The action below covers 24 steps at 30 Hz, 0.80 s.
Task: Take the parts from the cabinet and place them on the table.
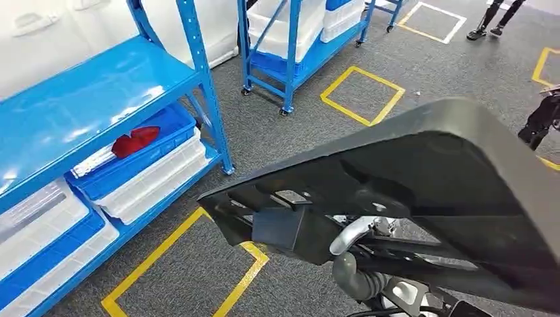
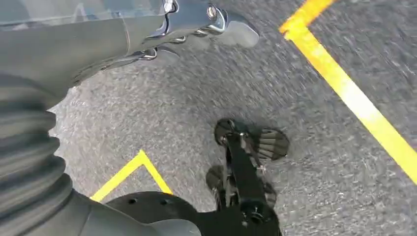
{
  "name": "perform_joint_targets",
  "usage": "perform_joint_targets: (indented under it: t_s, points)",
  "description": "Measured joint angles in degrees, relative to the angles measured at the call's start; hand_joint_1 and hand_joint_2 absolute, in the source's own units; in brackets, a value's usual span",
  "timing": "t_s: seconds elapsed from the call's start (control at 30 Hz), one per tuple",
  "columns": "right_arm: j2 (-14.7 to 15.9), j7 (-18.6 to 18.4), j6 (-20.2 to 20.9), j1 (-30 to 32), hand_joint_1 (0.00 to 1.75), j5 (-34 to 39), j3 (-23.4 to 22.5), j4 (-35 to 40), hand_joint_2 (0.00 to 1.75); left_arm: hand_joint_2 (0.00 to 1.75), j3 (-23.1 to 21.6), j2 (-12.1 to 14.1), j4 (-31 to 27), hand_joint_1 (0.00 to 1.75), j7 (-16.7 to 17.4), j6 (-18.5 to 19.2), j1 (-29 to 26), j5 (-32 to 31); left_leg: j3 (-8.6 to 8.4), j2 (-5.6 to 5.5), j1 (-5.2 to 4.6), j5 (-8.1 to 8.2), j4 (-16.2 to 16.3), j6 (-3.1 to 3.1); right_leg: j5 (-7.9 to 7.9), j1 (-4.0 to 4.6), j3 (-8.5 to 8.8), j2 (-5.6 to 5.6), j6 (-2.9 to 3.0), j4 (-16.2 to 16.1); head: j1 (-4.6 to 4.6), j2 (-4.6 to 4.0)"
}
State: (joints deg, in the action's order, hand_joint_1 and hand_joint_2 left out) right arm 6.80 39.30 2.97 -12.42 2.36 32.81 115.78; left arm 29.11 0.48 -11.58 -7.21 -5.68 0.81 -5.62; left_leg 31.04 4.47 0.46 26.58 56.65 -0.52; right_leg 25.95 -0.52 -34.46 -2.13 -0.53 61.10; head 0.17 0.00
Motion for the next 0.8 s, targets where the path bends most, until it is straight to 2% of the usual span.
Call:
perform_joint_targets:
  t_s: [0.03, 0.17, 0.2, 0.23, 0.27, 0.3, 0.33, 0.37, 0.4, 0.43, 0.47, 0.5, 0.53, 0.57, 0.67, 0.7, 0.73, 0.77, 0.8]
  points:
    - [0.13, 0.0, 0.0, -0.33, 1.75, 0.0, 0.0, 0.02, 1.75, 1.75, 0.0, 0.02, 0.0, 0.0, -0.11, 0.09, 0.02, -0.02, -0.09, 0.47, -0.33, 0.18, 0.1, 0.29, 0.49, 0.54, 1.58, -2.9, 0.49, -3.47, -0.02, 0.0]
    - [0.5, 0.0, -0.13, -0.25, 1.75, 0.02, 0.0, 0.07, 1.75, 1.75, 0.09, 0.31, -0.02, 0.0, -1.25, 0.52, 0.4, 0.48, -0.44, 2.54, -0.42, 0.29, -0.05, 1.52, -0.12, 1.01, 1.06, -0.07, 1.44, -3.57, -0.13, 0.0]
    - [0.61, 0.0, 0.04, -0.13, 1.75, 0.41, 0.02, 0.2, 1.75, 1.75, 0.24, 0.39, -0.04, 0.0, -1.51, 0.7, 0.59, 0.79, -0.27, 2.09, -0.19, 0.8, 0.24, 1.98, -0.63, 0.24, 1.53, 0.63, 1.98, -4.25, -0.15, 0.0]
    - [0.7, 0.0, 0.33, -0.22, 1.75, 1.07, 0.0, 0.24, 1.75, 1.75, 0.54, 0.37, -0.04, 0.0, -1.7, 0.87, 0.68, 0.92, 0.18, -0.77, 0.02, 2.27, 2.02, 2.21, -0.8, 0.26, 1.56, 1.12, 2.25, -4.41, -0.2, -0.02]
    - [0.7, 0.0, 0.77, -0.26, 1.75, 1.8, -0.02, 0.24, 1.75, 1.75, 0.81, 0.37, -0.04, 0.0, -1.79, 1.23, 0.66, 0.85, 1.87, -2.76, 0.15, 4.79, 6.0, 2.34, -0.88, 0.28, 1.47, 1.57, 2.5, -4.39, -0.33, 0.0]
    - [0.7, 0.0, 1.29, -0.22, 1.75, 2.34, -0.09, 0.22, 1.75, 1.75, 0.92, 0.39, -0.04, 0.0, -1.94, 1.29, 0.57, 0.83, 3.97, -3.63, 0.21, 7.16, 10.8, 2.5, -0.9, 0.34, 1.42, 2.28, 2.61, -4.37, -0.35, -0.02]
    - [0.72, 0.0, 1.71, -0.17, 1.75, 2.73, -0.29, 0.09, 1.75, 1.75, 0.94, 0.39, -0.04, 0.0, -2.08, 1.31, 0.48, 0.76, 6.12, -3.98, 0.2, 8.99, 15.47, 2.61, -0.92, 0.38, 1.34, 3.01, 2.65, -4.33, -0.33, -0.02]
    - [0.74, 0.0, 2.08, -0.07, 1.75, 2.91, -0.46, 0.0, 1.75, 1.75, 0.96, 0.39, -0.04, 0.0, -2.12, 1.36, 0.36, 0.7, 7.66, -4.07, 0.2, 9.69, 18.65, 2.67, -0.94, 0.4, 1.3, 3.78, 2.66, -4.24, -0.37, 0.0]
    - [0.76, 0.0, 2.16, 0.05, 1.75, 2.91, -0.48, -0.02, 1.75, 1.75, 0.96, 0.39, -0.04, 0.0, -2.14, 1.38, 0.31, 0.68, 7.94, -4.08, 0.22, 8.84, 18.93, 2.66, -0.93, 0.39, 1.31, 4.61, 2.65, -4.13, -0.35, -0.02]
    - [0.76, 0.0, 2.16, 0.11, 1.75, 2.93, -0.52, -0.02, 1.75, 1.75, 0.96, 0.39, -0.04, 0.0, -2.16, 1.38, 0.34, 0.63, 6.82, -4.12, 0.26, 6.64, 16.22, 2.61, -0.89, 0.37, 1.36, 5.43, 2.59, -4.02, -0.37, -0.02]
    - [0.76, 0.0, 2.34, 0.12, 1.75, 2.93, -0.66, -0.02, 1.75, 1.75, 0.96, 0.39, -0.04, 0.0, -2.23, 1.4, 0.42, 0.59, 4.55, -4.33, 0.35, 3.59, 11.04, 2.53, -0.83, 0.33, 1.43, 6.28, 2.49, -3.88, -0.37, 0.0]
    - [0.76, 0.0, 2.84, 0.22, 1.75, 2.86, -0.98, 0.0, 1.75, 1.75, 0.96, 0.39, -0.04, 0.0, -2.27, 1.4, 0.46, 0.44, 2.17, -5.29, 0.47, 0.92, 5.77, 2.42, -0.75, 0.31, 1.5, 7.01, 2.32, -3.71, -0.37, 0.0]
    - [0.74, 0.0, 3.43, 0.59, 1.75, 2.76, -1.44, 0.02, 1.75, 1.75, 0.98, 0.44, -0.04, 0.0, -2.36, 1.4, 0.38, 0.26, 0.59, -8.23, 0.76, 0.04, 1.72, 2.2, -0.68, 0.22, 1.36, 7.53, 2.08, -3.61, -0.35, -0.02]
    - [0.7, 0.0, 3.74, 0.97, 1.75, 2.69, -1.79, 0.02, 1.75, 1.75, 0.98, 0.44, -0.04, 0.0, -2.43, 1.4, 0.29, 0.22, 0.02, -8.79, 0.79, 0.58, 0.44, 2.13, -0.6, 0.55, 1.0, 8.22, 1.65, -3.17, -0.31, 0.0]
    - [0.55, 0.0, 5.2, 2.96, 1.75, 2.43, -3.06, 0.41, 1.75, 1.75, 1.03, 0.46, -0.04, 0.0, -2.32, 1.42, 0.54, 0.2, 0.14, -7.36, 0.29, 0.54, 0.85, 1.28, -1.15, 0.02, 0.43, 9.77, 0.49, -3.46, -0.31, 0.0]
    - [0.5, 0.02, 5.44, 3.32, 1.75, 2.38, -3.39, 0.66, 1.75, 1.75, 1.05, 0.39, -0.04, 0.0, -2.32, 1.46, 0.52, 0.2, -0.04, -6.58, 0.96, 0.12, 0.13, 0.67, -0.97, 0.18, 0.29, 10.15, 0.07, -3.25, -0.26, 0.0]
    - [0.41, 0.0, 5.68, 3.67, 1.75, 2.32, -3.87, 1.0, 1.75, 1.75, 1.07, 0.31, -0.04, 0.0, -2.32, 1.53, 0.53, 0.2, -0.17, -5.73, 0.73, 0.0, -0.06, 0.23, 0.07, 0.4, -0.29, 7.02, 0.12, -1.9, -0.27, -0.02]
    - [0.33, 0.02, 5.77, 3.67, 1.75, 2.29, -4.11, 1.09, 1.75, 1.75, 1.11, 0.31, -0.04, 0.0, -2.32, 1.53, 0.46, 0.2, -0.16, -5.12, 0.59, 0.05, -0.08, -0.23, 2.07, 0.38, -1.85, 4.78, 0.02, 1.2, 0.2, 0.0]
    - [0.17, 0.0, 5.88, 3.74, 1.75, 2.29, -4.35, 1.11, 1.75, 1.75, 1.16, 0.31, -0.04, 0.0, -2.29, 1.53, 0.25, 0.2, -0.15, -4.35, 0.39, 0.11, -0.07, -0.31, 4.4, 0.25, -4.11, 3.56, -0.13, 5.88, 0.26, 0.0]
